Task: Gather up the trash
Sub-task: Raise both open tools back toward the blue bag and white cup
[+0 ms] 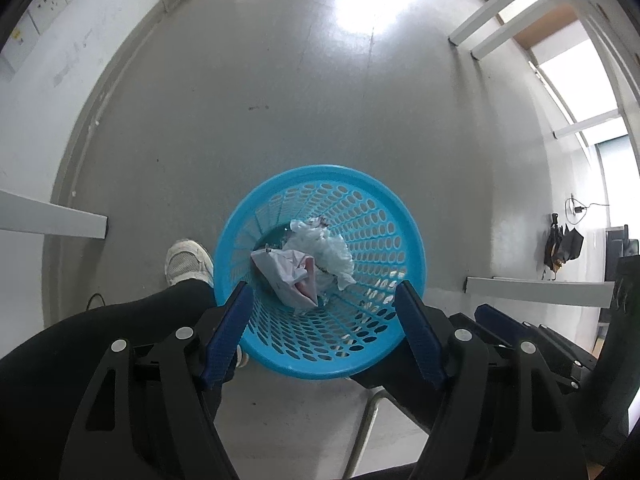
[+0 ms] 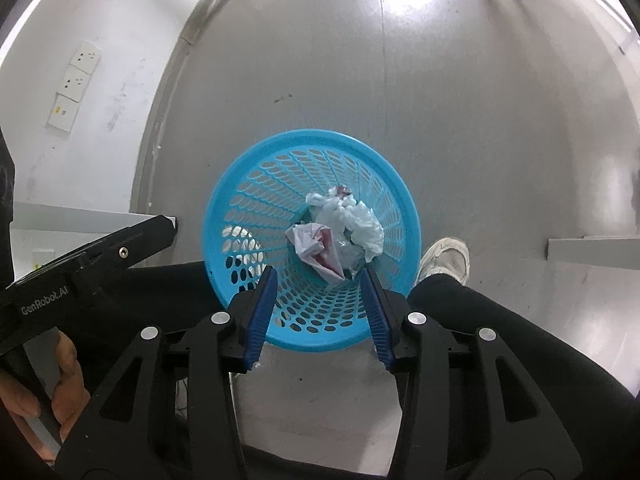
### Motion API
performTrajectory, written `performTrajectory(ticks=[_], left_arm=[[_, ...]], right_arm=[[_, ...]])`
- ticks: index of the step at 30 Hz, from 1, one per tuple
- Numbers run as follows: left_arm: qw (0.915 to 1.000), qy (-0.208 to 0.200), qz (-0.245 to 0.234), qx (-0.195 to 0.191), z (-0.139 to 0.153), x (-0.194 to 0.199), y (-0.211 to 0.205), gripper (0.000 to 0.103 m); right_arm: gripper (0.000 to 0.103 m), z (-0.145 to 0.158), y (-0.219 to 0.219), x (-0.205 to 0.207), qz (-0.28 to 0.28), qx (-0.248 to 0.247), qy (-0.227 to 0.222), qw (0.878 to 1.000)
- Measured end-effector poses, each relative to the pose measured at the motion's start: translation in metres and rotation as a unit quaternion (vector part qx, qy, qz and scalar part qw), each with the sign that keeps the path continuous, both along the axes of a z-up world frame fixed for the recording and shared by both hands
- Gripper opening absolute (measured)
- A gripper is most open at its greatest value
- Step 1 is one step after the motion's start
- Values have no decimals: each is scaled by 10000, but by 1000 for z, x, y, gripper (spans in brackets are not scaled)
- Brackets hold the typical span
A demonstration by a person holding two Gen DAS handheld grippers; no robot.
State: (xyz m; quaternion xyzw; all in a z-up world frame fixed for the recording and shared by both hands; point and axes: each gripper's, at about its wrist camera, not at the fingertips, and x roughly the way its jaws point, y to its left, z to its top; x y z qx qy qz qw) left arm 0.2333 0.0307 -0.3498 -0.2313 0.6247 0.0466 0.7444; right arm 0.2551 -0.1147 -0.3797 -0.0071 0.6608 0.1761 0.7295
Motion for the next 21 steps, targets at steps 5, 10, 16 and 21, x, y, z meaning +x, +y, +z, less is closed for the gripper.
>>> performTrajectory(ticks=[5, 10, 16, 21], left_arm=[[9995, -297, -37, 140, 29, -20, 2, 73], [9983, -574, -13, 114, 55, -40, 5, 74], [9922, -986, -491, 591, 95, -76, -10, 83], [9861, -1252, -718, 826, 116, -110, -18, 85]], right_arm=[[51, 33, 0, -25, 122, -187, -490, 9985], [57, 64, -7, -50, 280, -173, -865, 9957], [67, 100, -22, -84, 344, 56, -1193, 9923], [70, 129, -33, -112, 421, 142, -1522, 9873]])
